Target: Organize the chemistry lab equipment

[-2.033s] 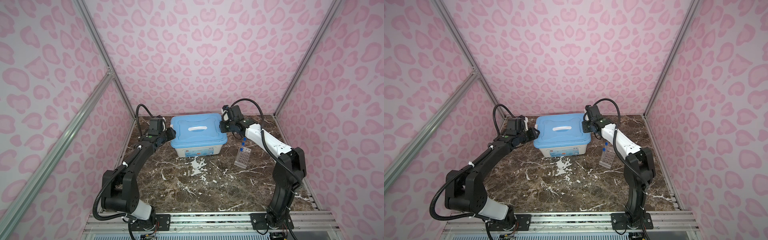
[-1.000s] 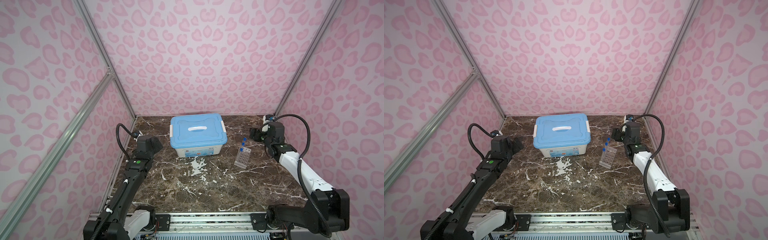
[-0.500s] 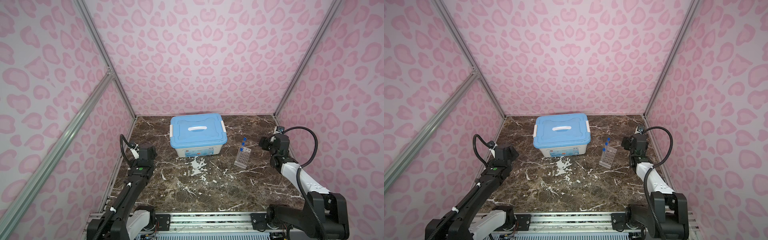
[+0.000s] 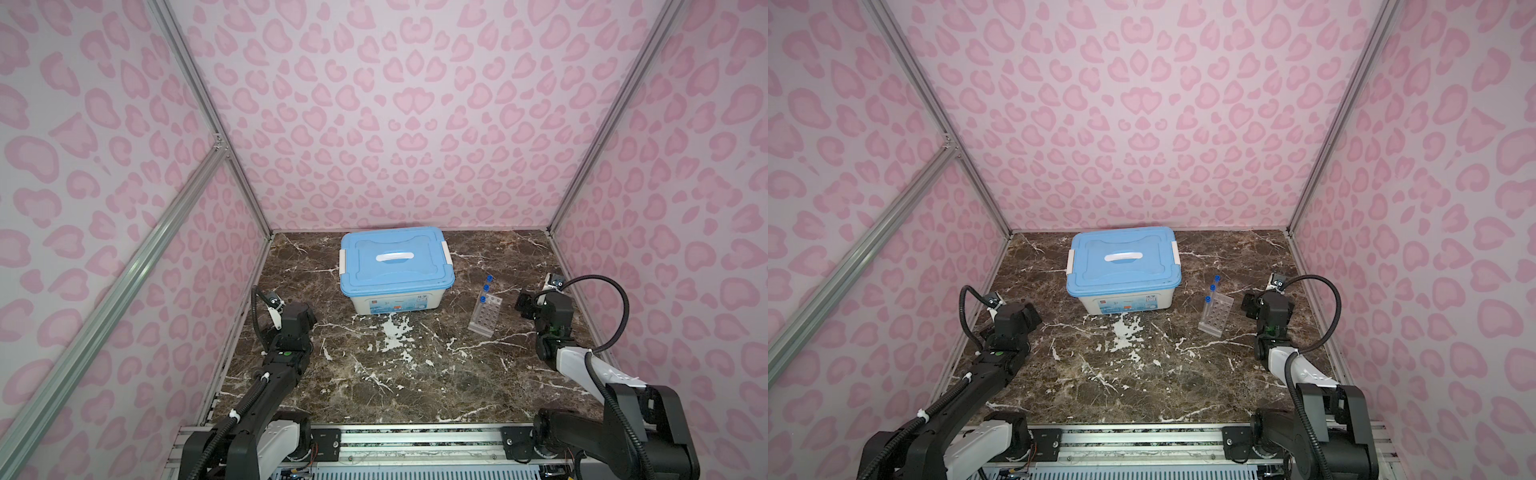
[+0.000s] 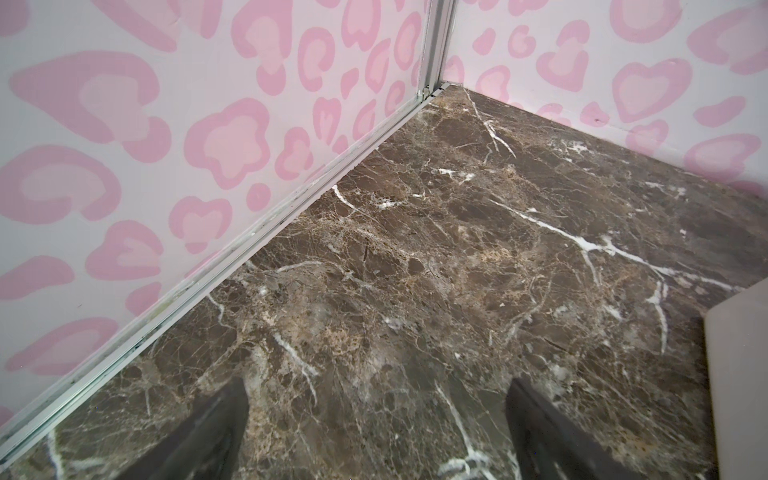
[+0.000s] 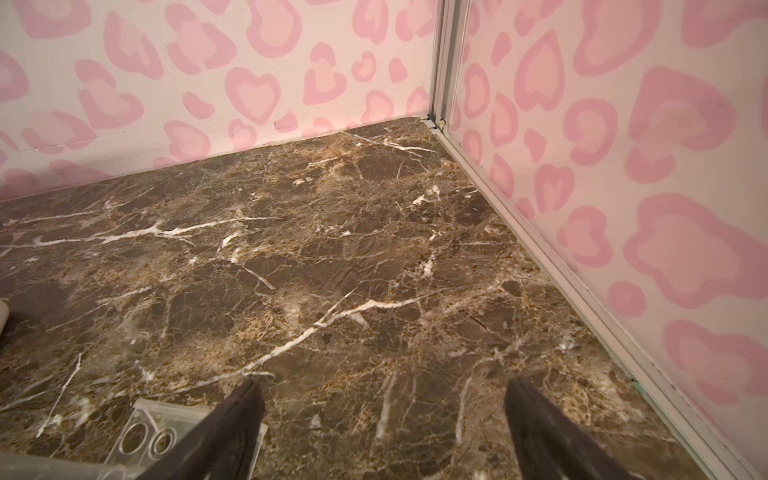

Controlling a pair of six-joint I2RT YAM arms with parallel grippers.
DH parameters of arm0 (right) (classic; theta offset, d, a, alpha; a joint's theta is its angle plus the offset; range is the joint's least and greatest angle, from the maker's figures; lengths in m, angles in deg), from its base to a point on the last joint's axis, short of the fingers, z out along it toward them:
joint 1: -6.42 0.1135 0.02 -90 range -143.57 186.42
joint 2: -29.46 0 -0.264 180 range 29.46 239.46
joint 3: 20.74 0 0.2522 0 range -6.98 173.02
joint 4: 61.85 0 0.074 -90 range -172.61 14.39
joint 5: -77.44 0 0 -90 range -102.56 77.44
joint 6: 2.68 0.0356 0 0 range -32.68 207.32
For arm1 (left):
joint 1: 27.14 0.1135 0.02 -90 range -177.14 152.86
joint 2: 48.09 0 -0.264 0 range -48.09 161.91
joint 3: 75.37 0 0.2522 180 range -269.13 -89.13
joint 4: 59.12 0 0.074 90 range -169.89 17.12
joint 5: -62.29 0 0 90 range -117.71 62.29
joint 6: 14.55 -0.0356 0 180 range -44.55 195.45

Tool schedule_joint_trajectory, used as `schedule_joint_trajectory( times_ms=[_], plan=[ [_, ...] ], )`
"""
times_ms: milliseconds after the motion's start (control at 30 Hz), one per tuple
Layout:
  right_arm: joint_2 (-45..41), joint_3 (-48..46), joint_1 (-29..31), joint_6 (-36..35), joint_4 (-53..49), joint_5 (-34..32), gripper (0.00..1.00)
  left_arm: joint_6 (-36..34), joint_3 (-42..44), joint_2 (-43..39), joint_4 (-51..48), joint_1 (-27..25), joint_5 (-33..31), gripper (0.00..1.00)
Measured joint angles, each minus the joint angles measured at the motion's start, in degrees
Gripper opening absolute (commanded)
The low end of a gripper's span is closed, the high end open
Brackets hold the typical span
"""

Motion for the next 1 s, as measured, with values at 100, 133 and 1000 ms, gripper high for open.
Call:
schedule_joint_trajectory(
  times_ms=[100,133,1000],
  plan=[
    [0.0,-0.9,0.3,-0.4,2.4,-0.3,0.92,-1.9,0.9,1.1,3.4,0.0,0.8,0.98],
    [0.1,-1.3,0.4,-0.5,3.2,-0.3,0.92,-2.8,1.7,1.4,5.3,0.0,1.3,0.98],
    [14.1,-6.3,4.3,-6.3,25.1,0.0,0.93,-12.4,5.4,11.3,28.6,2.7,14.7,0.99]
  ],
)
